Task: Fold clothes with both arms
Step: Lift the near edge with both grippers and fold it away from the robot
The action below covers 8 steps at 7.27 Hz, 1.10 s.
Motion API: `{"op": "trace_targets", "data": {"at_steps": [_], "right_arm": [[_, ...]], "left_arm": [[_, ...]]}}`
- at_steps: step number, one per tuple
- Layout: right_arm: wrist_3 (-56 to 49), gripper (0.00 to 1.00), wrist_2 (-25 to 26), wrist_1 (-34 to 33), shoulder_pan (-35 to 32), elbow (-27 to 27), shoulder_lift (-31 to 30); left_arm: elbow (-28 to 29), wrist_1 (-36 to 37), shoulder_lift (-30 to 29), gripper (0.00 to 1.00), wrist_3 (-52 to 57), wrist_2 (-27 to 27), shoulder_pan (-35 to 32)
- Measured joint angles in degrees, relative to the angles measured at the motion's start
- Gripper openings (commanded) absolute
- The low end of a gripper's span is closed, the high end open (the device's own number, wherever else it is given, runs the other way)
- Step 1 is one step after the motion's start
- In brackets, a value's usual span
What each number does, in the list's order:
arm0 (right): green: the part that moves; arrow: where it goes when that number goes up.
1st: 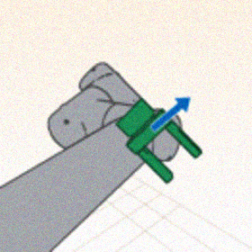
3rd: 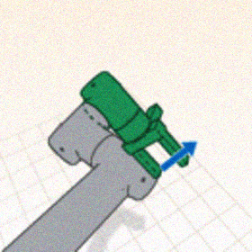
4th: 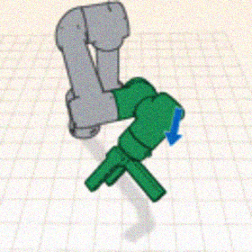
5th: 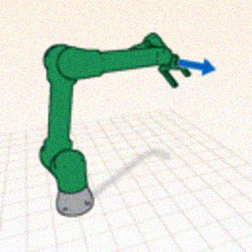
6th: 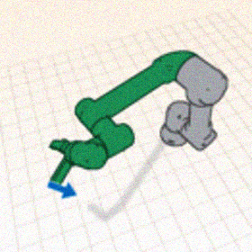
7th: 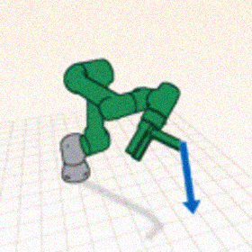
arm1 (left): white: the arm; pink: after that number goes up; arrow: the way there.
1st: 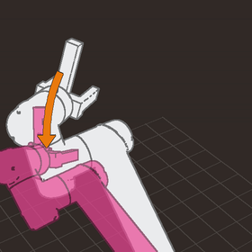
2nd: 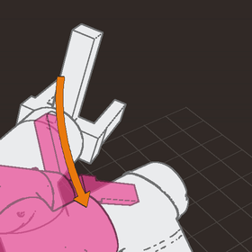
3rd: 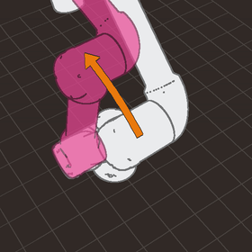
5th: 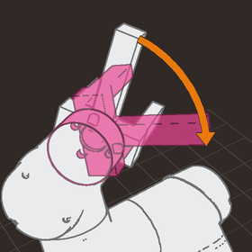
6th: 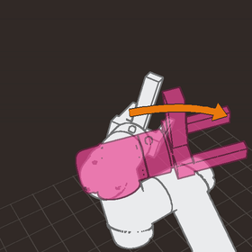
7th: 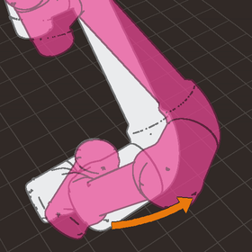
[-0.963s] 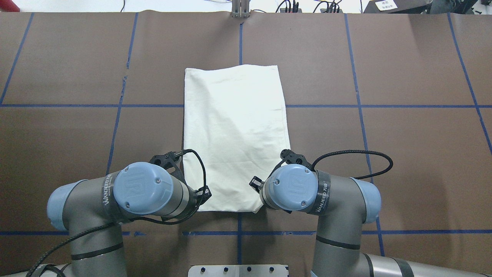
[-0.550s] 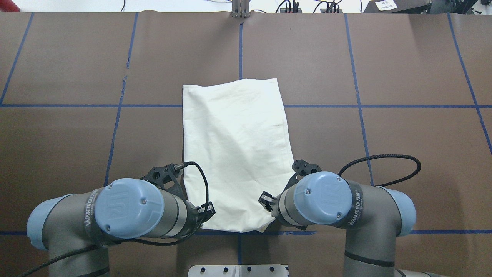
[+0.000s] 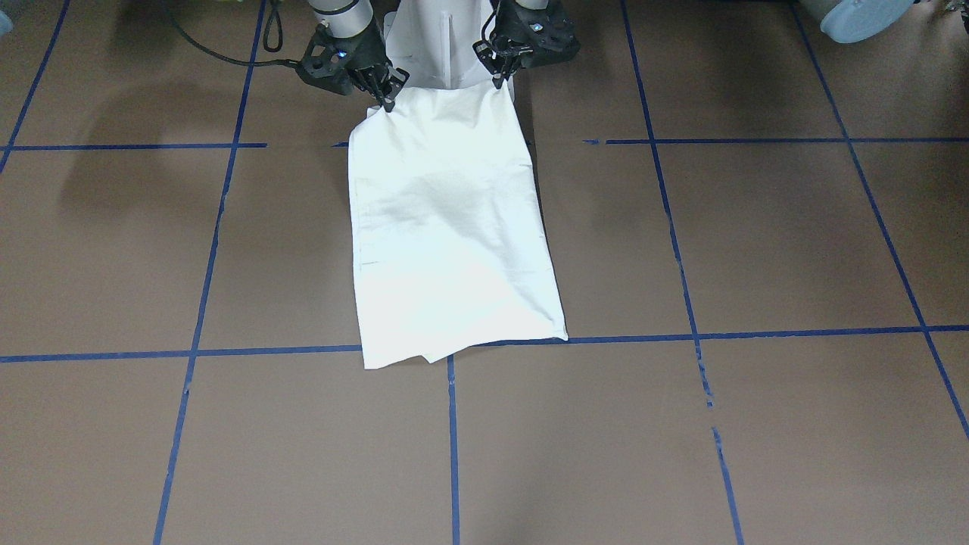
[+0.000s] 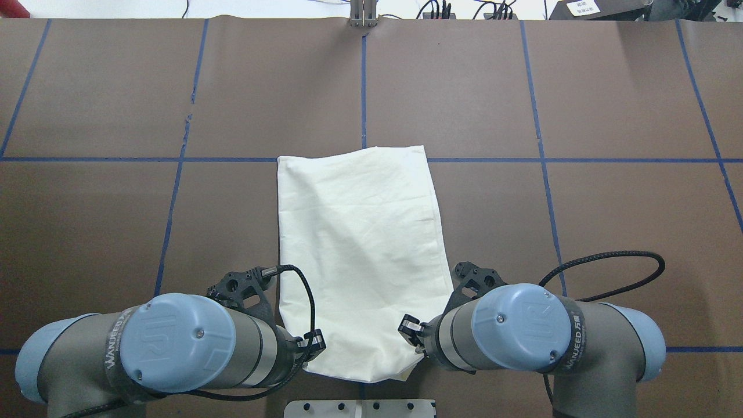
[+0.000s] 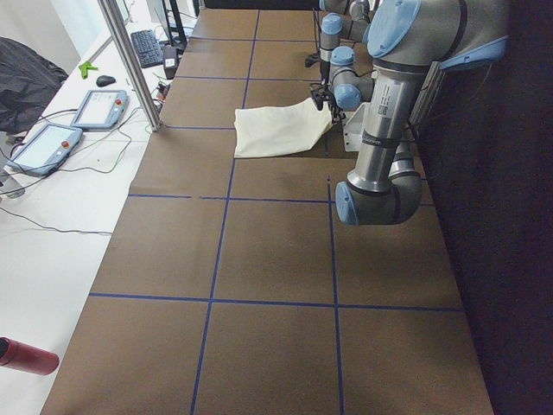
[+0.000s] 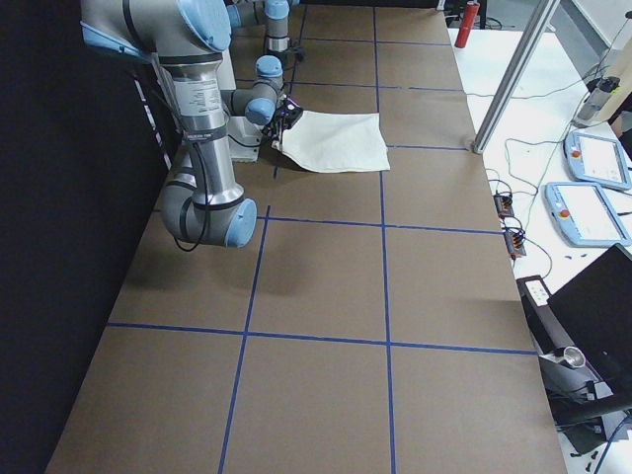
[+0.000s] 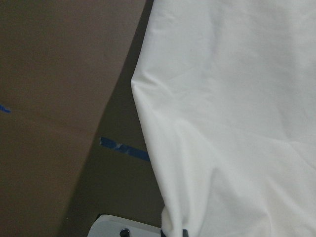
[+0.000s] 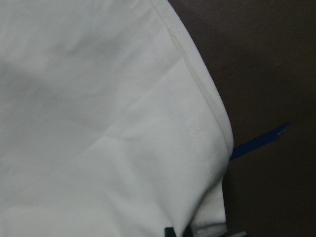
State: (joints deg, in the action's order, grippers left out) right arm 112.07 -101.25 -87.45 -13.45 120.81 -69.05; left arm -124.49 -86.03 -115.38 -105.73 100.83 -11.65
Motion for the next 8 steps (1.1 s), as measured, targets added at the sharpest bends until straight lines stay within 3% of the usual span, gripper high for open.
{"op": "trace_targets", "data": {"at_steps": [2, 4, 6, 8], "right_arm": [[-3.6, 0.00, -0.7, 0.0, -6.0, -2.0, 2.8], [-7.6, 0.00, -3.9, 0.1, -13.0, -10.4, 9.3], [-12.0, 0.00, -6.3, 0.3, -18.5, -22.3, 15.9], [-14.1, 0.00, -7.2, 6.1, -21.3, -34.2, 20.6]], "left_arm": [[0.3, -0.7, -0.8, 0.00, 3.3, 0.2, -5.4], [3.5, -4.1, -2.9, 0.00, 6.8, 0.5, -12.6], [13.1, -12.7, -4.4, 0.00, 8.7, 1.0, -18.7], [24.0, -20.7, -6.0, 0.00, 10.8, 1.2, -22.0]]}}
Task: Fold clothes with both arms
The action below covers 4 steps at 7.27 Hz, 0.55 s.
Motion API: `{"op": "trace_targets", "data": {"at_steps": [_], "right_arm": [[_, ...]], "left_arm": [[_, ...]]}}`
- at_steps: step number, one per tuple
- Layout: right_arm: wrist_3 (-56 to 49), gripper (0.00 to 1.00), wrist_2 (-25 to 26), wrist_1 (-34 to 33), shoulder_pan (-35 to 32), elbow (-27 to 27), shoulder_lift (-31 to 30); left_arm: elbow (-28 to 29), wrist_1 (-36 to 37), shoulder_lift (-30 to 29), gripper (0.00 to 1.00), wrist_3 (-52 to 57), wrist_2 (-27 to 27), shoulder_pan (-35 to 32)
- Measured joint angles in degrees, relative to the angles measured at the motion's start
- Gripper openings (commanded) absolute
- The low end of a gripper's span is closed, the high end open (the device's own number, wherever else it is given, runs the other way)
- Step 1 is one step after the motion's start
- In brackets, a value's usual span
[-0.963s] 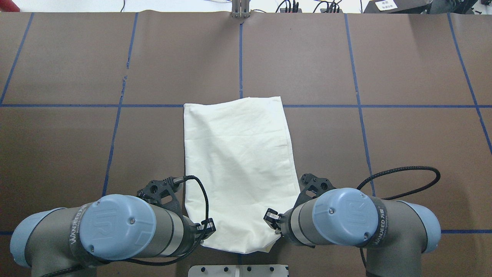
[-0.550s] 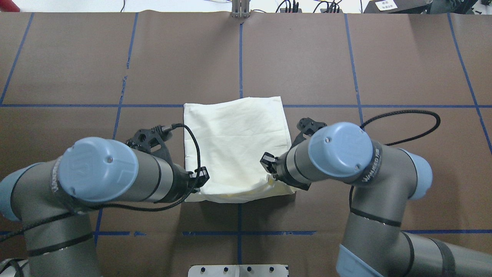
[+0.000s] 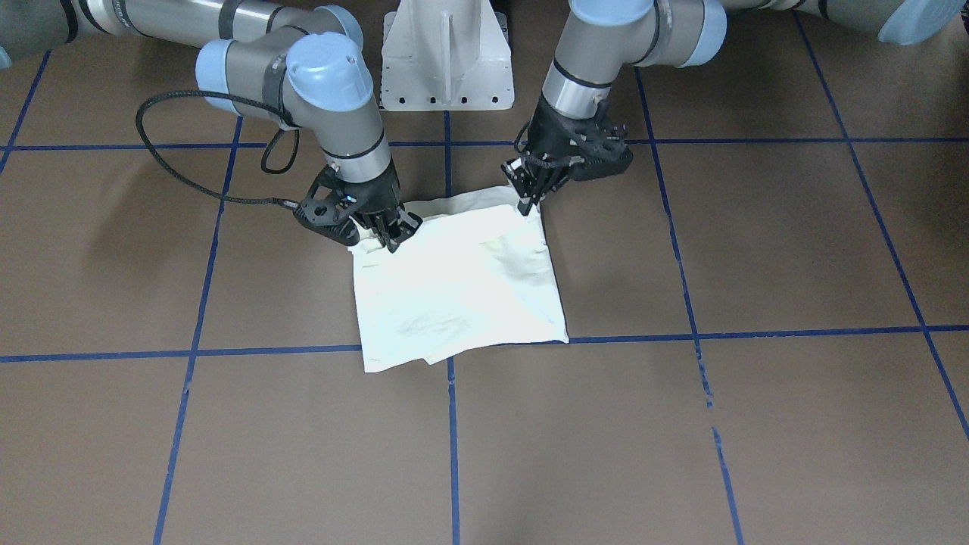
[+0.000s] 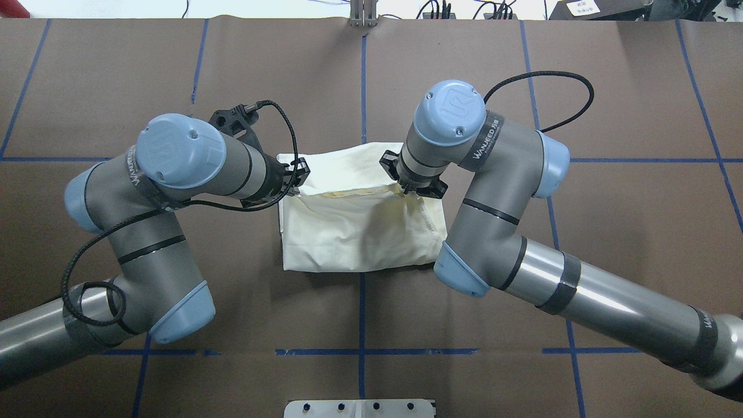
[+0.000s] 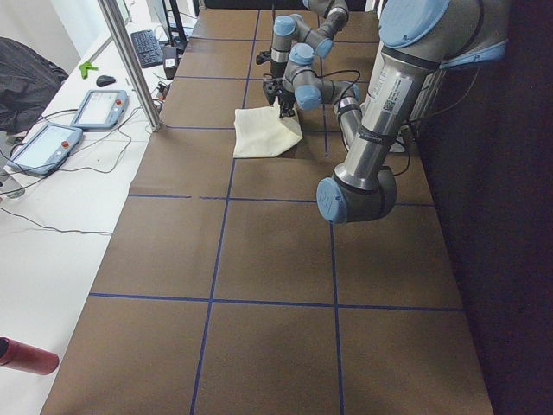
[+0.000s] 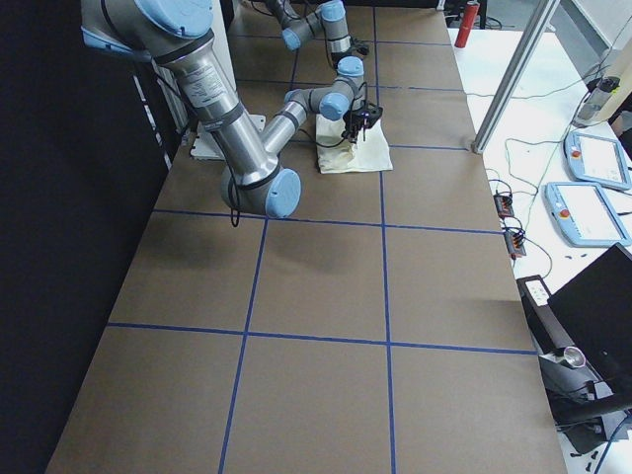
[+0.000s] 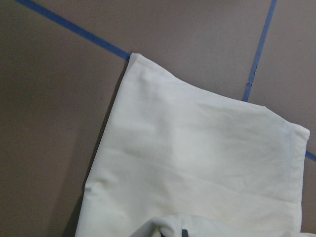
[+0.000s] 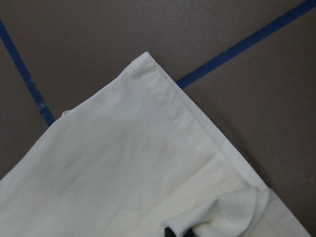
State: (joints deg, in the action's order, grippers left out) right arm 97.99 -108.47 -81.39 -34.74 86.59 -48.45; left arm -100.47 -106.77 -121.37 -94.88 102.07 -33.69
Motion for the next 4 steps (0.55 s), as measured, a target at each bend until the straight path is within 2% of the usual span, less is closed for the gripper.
{"op": "trace_targets", "data": {"at_steps": [2, 4], "right_arm": [[-0.3, 0.00, -0.4, 5.5, -1.7, -9.3, 4.1], [-1.3, 0.00, -3.4, 6.3, -4.7, -11.3, 5.8]], "left_arm": [[5.6, -2.8, -1.9, 0.00, 2.3, 0.0, -1.8], [9.8, -5.3, -3.8, 0.00, 4.0, 0.0, -3.4]]}}
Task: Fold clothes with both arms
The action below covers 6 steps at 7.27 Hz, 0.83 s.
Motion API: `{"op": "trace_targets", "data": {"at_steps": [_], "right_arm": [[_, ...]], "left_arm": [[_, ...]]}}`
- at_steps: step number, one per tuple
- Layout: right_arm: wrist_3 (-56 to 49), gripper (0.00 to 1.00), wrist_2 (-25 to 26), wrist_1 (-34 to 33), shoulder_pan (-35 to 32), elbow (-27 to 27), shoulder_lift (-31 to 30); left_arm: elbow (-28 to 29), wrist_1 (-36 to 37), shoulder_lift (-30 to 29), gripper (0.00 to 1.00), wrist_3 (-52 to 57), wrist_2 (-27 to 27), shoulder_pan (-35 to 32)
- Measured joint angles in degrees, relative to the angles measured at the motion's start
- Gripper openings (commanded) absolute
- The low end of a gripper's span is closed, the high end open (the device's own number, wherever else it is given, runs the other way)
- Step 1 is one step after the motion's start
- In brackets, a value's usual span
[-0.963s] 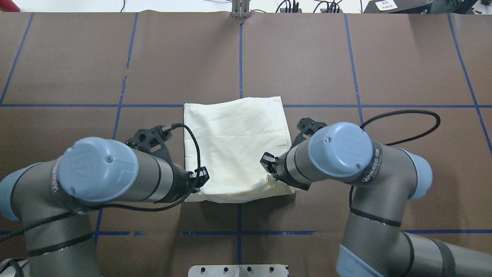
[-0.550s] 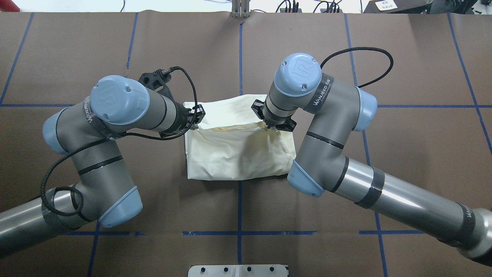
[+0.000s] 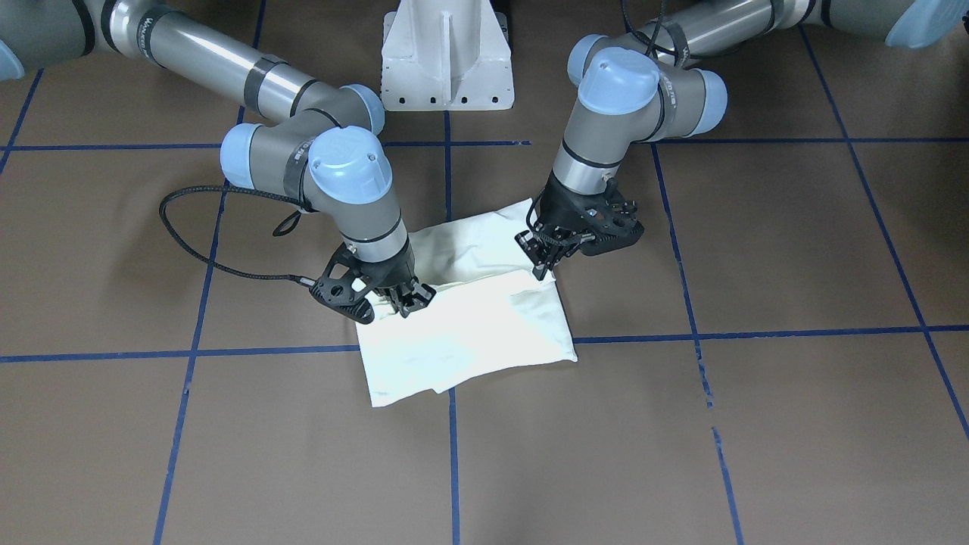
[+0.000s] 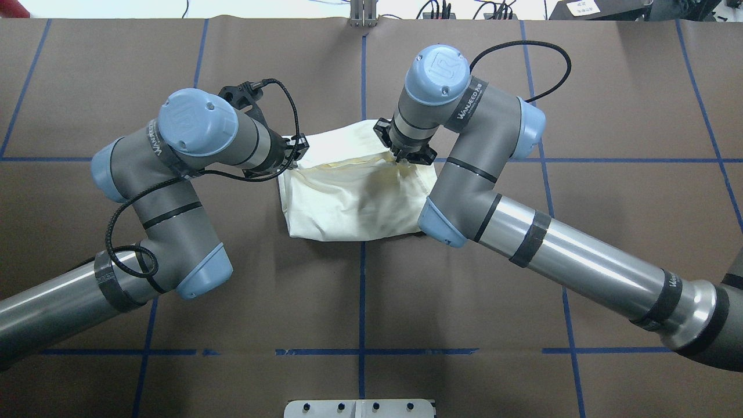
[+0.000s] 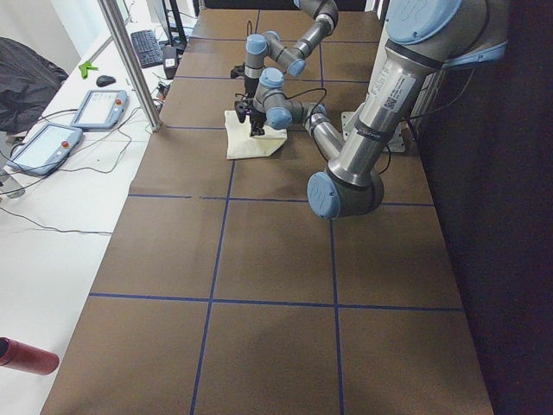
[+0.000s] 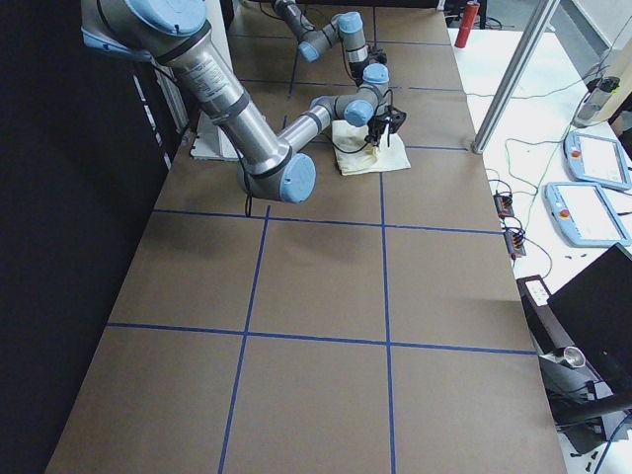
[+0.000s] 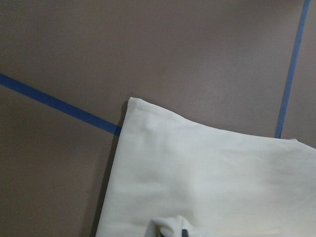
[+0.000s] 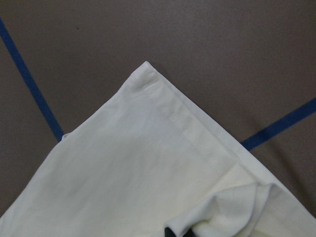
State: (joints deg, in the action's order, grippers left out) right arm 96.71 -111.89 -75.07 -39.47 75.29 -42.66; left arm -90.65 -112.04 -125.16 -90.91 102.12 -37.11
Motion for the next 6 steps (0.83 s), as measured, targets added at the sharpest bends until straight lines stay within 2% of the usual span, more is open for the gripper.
{"op": "trace_targets", "data": {"at_steps": [2, 3, 4, 5, 6], "right_arm": [[-1.3, 0.00, -2.2, 0.1, -1.7, -2.5, 1.9], [-1.7, 0.07, -2.4, 0.1, -1.9, -5.1, 3.8], [-2.4, 0.99, -2.5, 0.2, -2.2, -7.4, 5.1], [-3.9, 1.00, -2.5, 0.2, -2.5, -8.8, 5.9], [-5.5, 1.00, -2.6, 0.3, -3.0, -9.4, 6.4]], "left_arm": [[1.7, -1.7, -0.6, 0.00, 0.7, 0.0, -1.1], [2.2, -1.9, -0.9, 0.00, 0.9, 0.0, -1.3], [3.2, -2.0, -1.6, 0.15, 1.0, 0.0, -1.4], [5.2, -2.0, -2.8, 0.99, 1.1, -0.1, -1.6], [7.6, -2.0, -3.9, 1.00, 1.8, -0.3, -2.0]]}}
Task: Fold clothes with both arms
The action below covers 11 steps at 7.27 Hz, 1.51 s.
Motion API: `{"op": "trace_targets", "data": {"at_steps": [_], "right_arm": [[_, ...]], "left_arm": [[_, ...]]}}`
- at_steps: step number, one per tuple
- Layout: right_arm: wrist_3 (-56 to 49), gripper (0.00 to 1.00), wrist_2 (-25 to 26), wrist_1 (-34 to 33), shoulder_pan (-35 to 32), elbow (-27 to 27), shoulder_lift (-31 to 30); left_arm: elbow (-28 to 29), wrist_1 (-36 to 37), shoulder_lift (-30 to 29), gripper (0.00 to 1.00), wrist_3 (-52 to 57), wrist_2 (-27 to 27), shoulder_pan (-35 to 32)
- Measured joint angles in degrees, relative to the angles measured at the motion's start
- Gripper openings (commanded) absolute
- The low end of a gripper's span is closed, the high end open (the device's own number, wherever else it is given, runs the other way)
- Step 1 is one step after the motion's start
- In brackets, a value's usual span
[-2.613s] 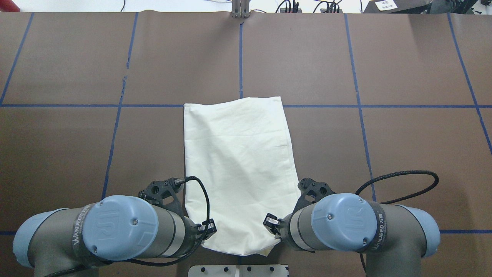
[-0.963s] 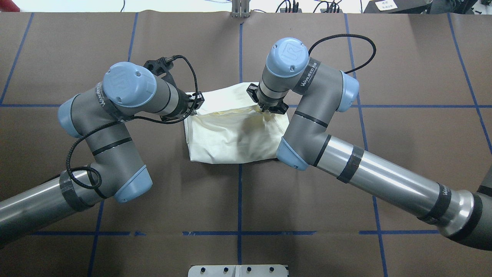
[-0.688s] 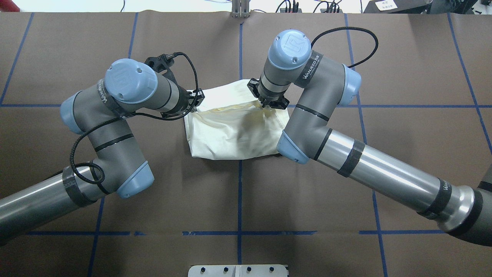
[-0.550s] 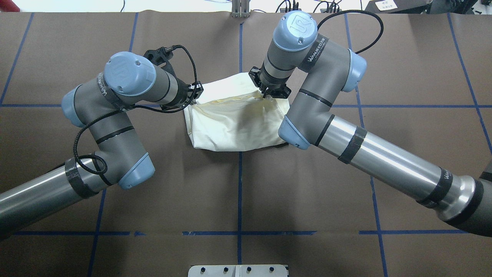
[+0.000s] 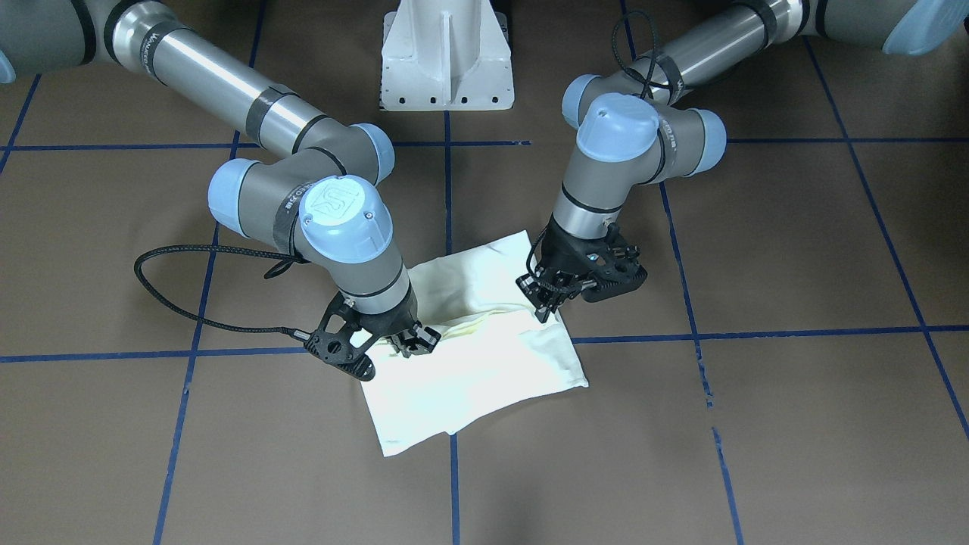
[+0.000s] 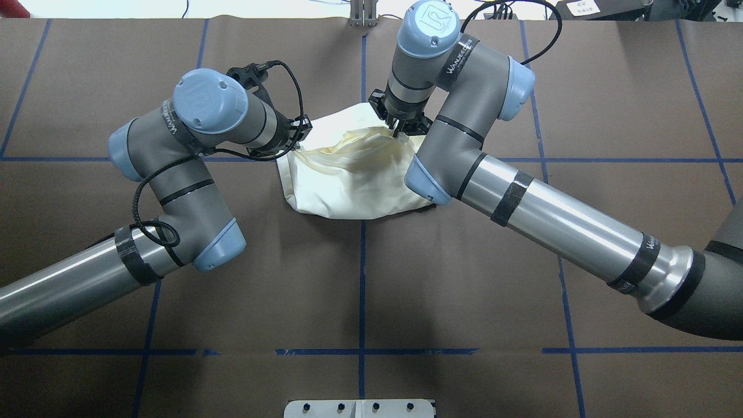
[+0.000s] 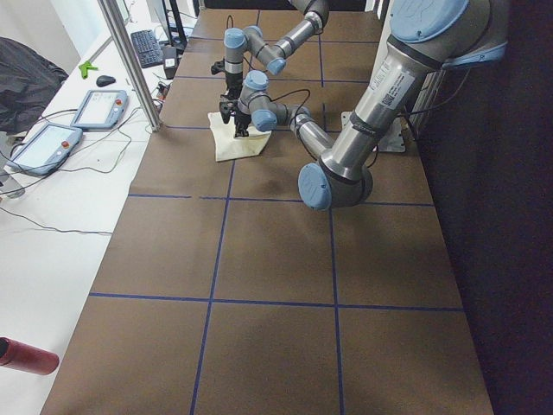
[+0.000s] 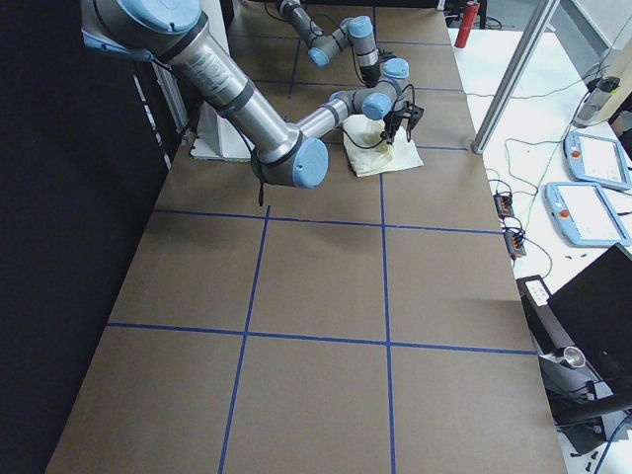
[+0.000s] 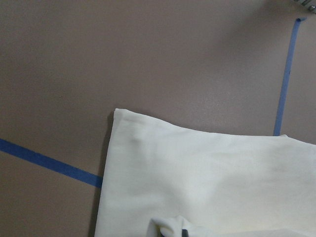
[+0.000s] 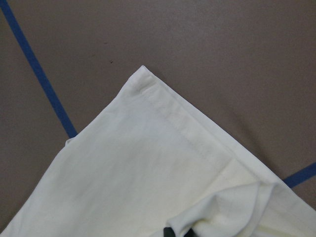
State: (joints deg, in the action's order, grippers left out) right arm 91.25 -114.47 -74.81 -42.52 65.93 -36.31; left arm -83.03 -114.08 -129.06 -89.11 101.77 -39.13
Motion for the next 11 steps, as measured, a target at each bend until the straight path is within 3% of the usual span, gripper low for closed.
{"op": "trace_targets", "data": {"at_steps": [4, 7, 11], "right_arm": [[-6.3, 1.00, -4.4, -0.1, -4.7, -1.4, 1.6], [-13.5, 1.00, -5.1, -2.7, -7.3, -0.7, 1.3], [-20.3, 1.00, -5.7, -7.0, -10.6, 2.7, -1.0]], "left_arm": [[6.4, -2.9, -0.9, 1.00, 10.5, 3.4, -6.7], [6.4, -21.3, 2.7, 1.00, -2.8, 8.1, -4.1], [4.7, -25.3, 3.4, 1.00, -13.3, 11.1, 2.7]]}}
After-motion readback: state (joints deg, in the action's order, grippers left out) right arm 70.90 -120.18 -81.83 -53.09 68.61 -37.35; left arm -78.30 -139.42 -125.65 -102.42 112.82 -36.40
